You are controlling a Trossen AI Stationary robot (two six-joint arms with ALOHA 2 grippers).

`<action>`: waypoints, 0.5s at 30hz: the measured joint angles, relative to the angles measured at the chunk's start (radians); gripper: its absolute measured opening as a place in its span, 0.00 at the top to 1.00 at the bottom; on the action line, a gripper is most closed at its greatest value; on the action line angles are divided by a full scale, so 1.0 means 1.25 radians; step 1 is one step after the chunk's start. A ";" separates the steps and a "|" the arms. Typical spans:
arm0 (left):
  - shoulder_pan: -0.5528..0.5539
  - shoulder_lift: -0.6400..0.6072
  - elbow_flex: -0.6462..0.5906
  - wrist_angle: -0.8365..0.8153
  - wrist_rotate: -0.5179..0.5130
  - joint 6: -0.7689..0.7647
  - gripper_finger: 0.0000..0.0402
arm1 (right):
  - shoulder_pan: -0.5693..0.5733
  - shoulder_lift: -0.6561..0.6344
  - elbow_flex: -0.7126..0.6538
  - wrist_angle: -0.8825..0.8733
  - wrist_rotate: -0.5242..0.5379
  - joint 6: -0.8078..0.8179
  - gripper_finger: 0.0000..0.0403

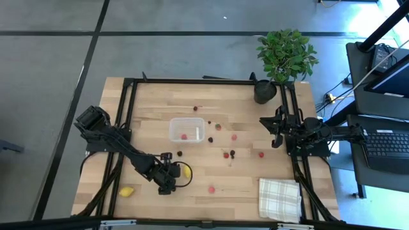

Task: Pick and placing Produce into tupperware
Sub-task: Put the bottom strawberry into the transparent bin

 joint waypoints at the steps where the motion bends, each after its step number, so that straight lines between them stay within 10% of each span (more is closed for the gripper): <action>1: 0.000 0.000 0.000 0.000 0.000 0.000 0.82 | 0.000 0.000 0.000 0.000 0.000 0.000 0.87; 15: 0.000 0.000 0.000 0.000 0.000 0.000 0.98 | 0.000 0.000 0.000 0.000 0.000 0.001 0.87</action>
